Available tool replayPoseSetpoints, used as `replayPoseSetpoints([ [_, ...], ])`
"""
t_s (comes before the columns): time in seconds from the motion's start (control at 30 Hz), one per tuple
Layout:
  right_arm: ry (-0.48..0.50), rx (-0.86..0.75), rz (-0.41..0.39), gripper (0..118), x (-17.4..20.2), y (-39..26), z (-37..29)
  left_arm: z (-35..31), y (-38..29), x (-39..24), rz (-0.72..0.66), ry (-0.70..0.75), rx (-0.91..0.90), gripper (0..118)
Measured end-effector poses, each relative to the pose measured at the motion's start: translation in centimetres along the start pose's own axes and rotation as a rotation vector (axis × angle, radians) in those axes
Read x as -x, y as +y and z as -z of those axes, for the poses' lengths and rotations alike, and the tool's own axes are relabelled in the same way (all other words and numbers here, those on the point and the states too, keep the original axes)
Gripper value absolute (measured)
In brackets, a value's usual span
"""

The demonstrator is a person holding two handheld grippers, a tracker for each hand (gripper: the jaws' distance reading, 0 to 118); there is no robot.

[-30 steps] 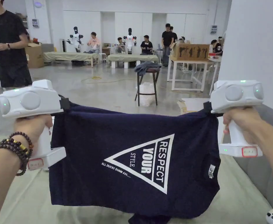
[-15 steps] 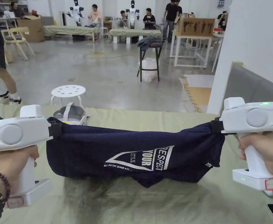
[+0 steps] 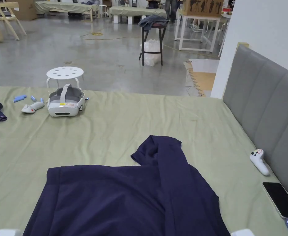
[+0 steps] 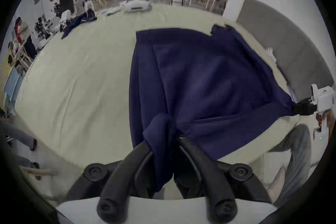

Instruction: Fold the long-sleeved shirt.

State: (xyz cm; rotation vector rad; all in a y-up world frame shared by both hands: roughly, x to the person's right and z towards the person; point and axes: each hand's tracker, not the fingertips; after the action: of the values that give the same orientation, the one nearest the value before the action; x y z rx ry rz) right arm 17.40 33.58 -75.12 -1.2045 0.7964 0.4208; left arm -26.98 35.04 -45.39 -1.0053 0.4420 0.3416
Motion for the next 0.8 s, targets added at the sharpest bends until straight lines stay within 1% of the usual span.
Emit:
replayPoseSetpoints([
  [0.03,-0.008,0.024,0.000,7,0.1,-0.3,0.6,-0.2,0.0,-0.2,-0.007,0.001,0.009,12],
  [0.1,-0.037,0.028,-0.028,7,0.6,-0.3,1.4,-0.1,-0.1,-0.3,-0.026,-0.013,0.013,12],
  [0.2,-0.053,0.035,-0.024,7,0.5,0.7,2.2,0.2,-0.1,-0.1,-0.049,-0.011,0.018,12],
  [0.23,-0.063,0.036,-0.027,7,1.1,0.9,1.7,0.3,-0.1,-0.1,-0.052,-0.011,0.015,15],
  [0.27,-0.072,0.039,-0.028,7,1.2,1.1,1.8,0.2,0.0,0.0,-0.063,-0.016,0.004,24],
  [0.3,-0.074,0.039,-0.024,13,1.3,1.2,1.5,-0.1,-0.1,0.1,-0.080,-0.024,-0.011,51],
  [0.33,-0.076,0.030,-0.025,28,1.3,1.2,1.0,-0.4,0.1,0.3,-0.094,-0.039,-0.022,81],
  [0.37,-0.072,0.003,-0.027,58,1.1,1.5,0.6,-0.8,0.3,0.4,-0.103,-0.055,-0.034,103],
  [0.4,-0.075,-0.032,-0.028,104,1.1,1.7,-0.1,-1.7,0.7,0.4,-0.106,-0.076,-0.067,110],
  [0.43,-0.075,-0.074,-0.022,118,1.1,1.9,-0.7,-2.5,1.0,0.6,-0.103,-0.084,-0.113,107],
  [0.47,-0.084,-0.125,-0.020,117,1.1,2.1,-1.6,-3.7,1.6,0.7,-0.096,-0.093,-0.164,107],
  [0.5,-0.070,-0.176,-0.005,114,0.9,2.3,-2.4,-4.4,2.2,0.7,-0.095,-0.102,-0.186,106],
  [0.53,-0.068,-0.196,0.014,109,0.7,2.7,-2.9,-5.0,2.9,0.8,-0.095,-0.100,-0.193,105],
  [0.57,-0.078,-0.199,0.032,96,0.5,3.0,-3.2,-5.6,3.5,0.8,-0.095,-0.098,-0.210,96],
  [0.6,-0.079,-0.201,0.055,55,0.4,3.3,-3.5,-5.3,4.1,1.2,-0.099,-0.092,-0.222,57],
  [0.63,-0.079,-0.215,0.075,13,-0.1,3.9,-3.8,-5.6,4.6,1.1,-0.093,-0.082,-0.235,8],
  [0.67,-0.082,-0.229,0.077,1,-0.3,4.1,-3.7,-5.6,5.0,1.0,-0.089,-0.078,-0.251,4],
  [0.7,-0.082,-0.230,0.087,1,-0.4,4.3,-3.5,-5.2,5.3,0.3,-0.082,-0.078,-0.243,3],
  [0.73,-0.079,-0.233,0.096,1,-0.6,4.8,-3.3,-4.7,6.1,0.2,-0.092,-0.075,-0.276,3],
  [0.8,-0.060,-0.231,0.099,1,-0.5,6.1,-3.7,-3.7,7.6,-0.4,-0.080,-0.074,-0.272,3],
])
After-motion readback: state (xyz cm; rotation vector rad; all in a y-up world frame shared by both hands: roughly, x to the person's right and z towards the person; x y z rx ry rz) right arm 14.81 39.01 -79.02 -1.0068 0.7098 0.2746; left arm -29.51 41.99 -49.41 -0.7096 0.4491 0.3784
